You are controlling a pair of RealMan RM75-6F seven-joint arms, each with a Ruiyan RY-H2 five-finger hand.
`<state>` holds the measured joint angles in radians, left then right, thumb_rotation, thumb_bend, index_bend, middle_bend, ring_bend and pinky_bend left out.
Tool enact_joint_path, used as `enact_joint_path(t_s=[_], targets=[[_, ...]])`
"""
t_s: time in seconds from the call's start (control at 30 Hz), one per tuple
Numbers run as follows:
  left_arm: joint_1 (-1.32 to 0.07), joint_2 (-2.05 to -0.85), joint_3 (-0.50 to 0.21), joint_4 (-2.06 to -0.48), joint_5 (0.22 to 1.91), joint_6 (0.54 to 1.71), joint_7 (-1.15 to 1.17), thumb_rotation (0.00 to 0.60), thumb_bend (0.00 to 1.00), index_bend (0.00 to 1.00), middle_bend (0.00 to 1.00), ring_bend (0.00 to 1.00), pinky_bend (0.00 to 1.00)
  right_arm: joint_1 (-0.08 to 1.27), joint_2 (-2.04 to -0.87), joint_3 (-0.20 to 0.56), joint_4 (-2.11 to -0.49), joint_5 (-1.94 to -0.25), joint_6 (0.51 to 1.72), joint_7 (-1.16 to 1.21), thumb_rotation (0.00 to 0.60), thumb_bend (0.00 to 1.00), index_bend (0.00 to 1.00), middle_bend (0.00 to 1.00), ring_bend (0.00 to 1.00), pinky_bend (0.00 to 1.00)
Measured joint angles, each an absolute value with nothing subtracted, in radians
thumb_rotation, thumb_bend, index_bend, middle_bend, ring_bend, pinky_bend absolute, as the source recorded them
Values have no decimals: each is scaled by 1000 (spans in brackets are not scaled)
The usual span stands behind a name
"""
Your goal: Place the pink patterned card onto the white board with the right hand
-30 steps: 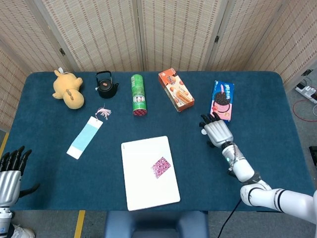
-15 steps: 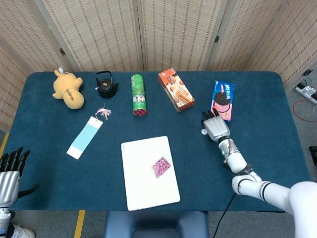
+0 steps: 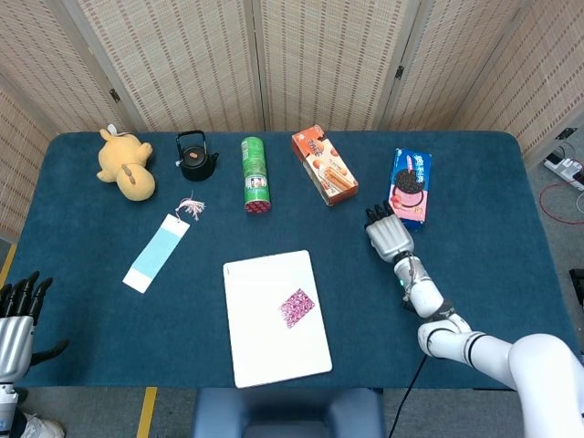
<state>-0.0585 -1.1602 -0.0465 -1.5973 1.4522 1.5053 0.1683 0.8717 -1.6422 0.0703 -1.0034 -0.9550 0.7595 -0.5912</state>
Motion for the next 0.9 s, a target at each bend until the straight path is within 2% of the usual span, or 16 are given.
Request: enact_joint_path(t_s=[0.9], targets=[[-55, -1161, -47, -1588, 1448, 1507, 160, 600, 117, 104, 39, 70, 0, 868, -1701, 96, -905, -1000, 736, -605, 600, 312, 438, 144, 67, 8]])
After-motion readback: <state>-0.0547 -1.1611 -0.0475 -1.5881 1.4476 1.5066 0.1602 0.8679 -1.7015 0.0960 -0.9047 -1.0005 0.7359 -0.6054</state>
